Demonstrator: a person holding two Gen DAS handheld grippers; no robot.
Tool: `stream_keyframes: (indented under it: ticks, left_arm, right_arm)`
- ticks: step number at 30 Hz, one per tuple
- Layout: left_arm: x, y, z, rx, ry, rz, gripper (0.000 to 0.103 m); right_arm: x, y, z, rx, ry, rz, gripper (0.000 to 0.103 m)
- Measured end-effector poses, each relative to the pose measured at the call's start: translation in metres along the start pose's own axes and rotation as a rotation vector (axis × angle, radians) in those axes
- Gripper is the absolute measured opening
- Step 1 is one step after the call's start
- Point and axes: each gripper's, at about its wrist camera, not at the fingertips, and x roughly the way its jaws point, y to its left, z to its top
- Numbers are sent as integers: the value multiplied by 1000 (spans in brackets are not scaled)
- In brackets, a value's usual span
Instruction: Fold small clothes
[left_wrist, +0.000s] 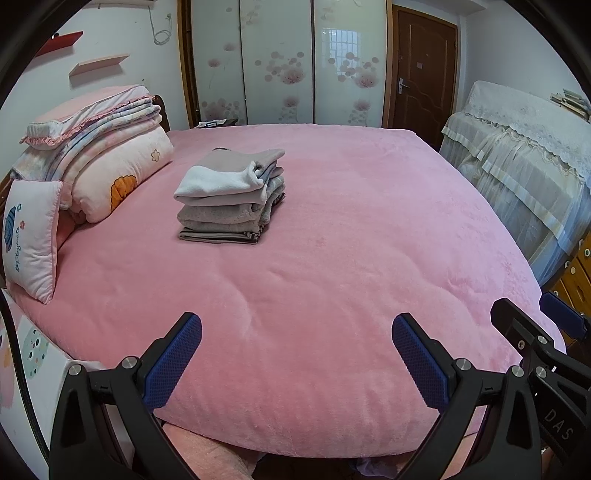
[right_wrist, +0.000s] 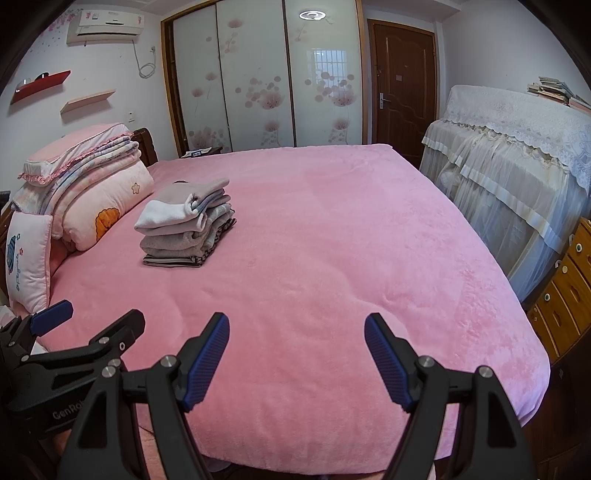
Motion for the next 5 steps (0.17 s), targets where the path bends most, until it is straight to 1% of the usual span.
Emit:
stream_keyframes:
  ticks: [5]
  left_arm:
    - [1,1,1,3,2,-1,102]
  right_arm:
    - [0,-1,1,-1,0,0,76]
